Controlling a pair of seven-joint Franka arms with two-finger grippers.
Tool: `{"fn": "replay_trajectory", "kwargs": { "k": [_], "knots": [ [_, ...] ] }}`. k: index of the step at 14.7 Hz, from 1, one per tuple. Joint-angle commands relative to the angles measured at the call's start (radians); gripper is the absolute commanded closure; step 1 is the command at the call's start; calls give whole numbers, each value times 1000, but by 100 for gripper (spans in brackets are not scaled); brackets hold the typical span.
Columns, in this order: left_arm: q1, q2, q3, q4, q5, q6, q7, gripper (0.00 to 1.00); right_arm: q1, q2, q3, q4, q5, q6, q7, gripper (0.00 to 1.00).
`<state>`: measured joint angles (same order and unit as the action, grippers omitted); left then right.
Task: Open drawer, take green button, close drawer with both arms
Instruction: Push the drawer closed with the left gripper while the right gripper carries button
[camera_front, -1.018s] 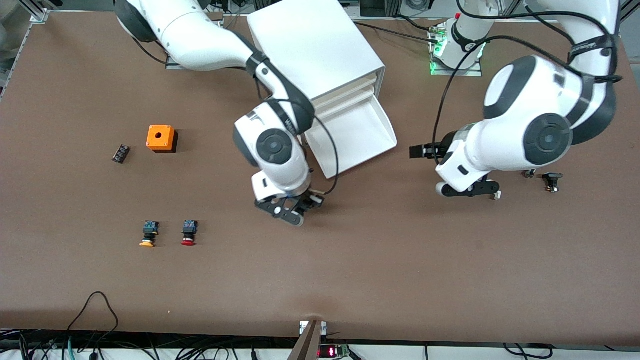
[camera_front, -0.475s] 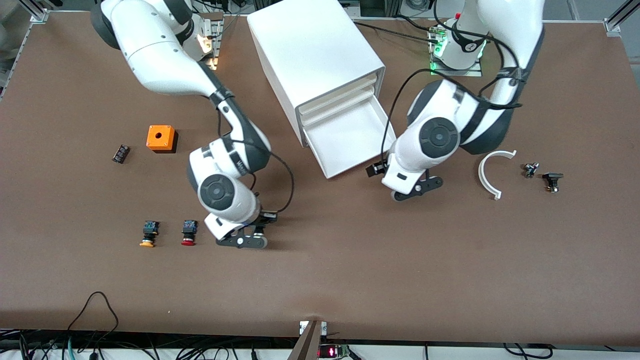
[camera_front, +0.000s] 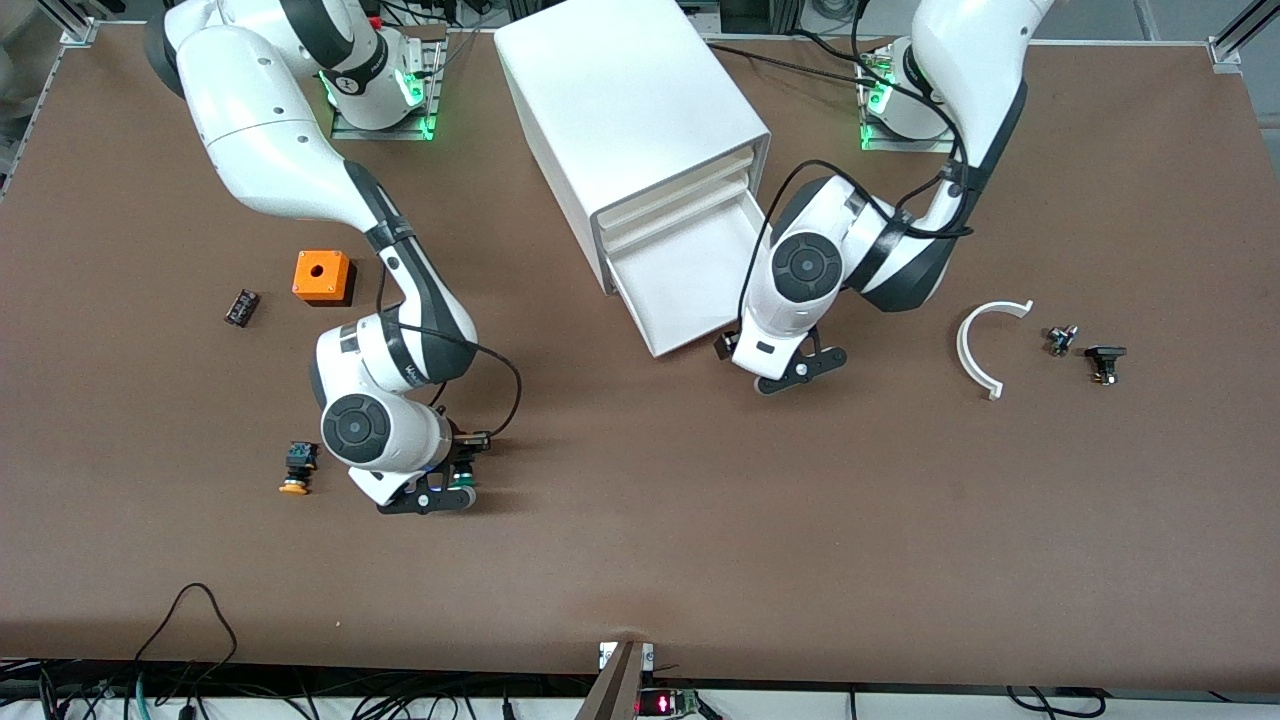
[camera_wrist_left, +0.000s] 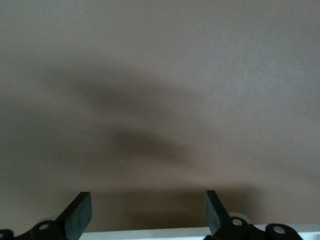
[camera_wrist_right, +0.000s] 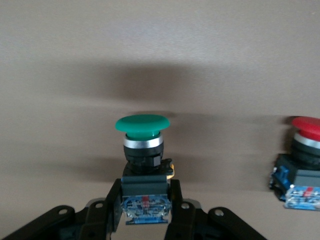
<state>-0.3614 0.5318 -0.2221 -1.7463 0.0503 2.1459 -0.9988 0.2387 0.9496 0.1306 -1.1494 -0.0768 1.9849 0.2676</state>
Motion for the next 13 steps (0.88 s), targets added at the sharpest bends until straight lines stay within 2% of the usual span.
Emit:
{"fn": "replay_trajectory", "kwargs": {
  "k": [1,2,3,4,5,9,13],
  "knots": [
    [-22,14,3,-31,33,75,-58,0,-29,-22,17,-30,-4,9,-34,100],
    [-25,14,1,-41,33,83,-60,0,-29,-22,17,-30,-3,9,-33,94],
    [-31,14,1,-51,33,83,-60,0,-29,-22,17,-30,-3,11,-31,58],
    [-37,13,1,-65,33,83,-60,0,-32,-18,17,-30,-1,15,-24,14],
    [-40,10,-2,-78,33,83,-60,0,-42,-18,17,-30,0,20,-22,0],
    [-34,4,-51,-104,28,74,-52,0,-88,-23,15,-23,-3,18,-36,0],
    [-11,0,-114,-128,19,68,-50,0,-208,-49,17,-23,-4,14,-38,0]
  ]
}}
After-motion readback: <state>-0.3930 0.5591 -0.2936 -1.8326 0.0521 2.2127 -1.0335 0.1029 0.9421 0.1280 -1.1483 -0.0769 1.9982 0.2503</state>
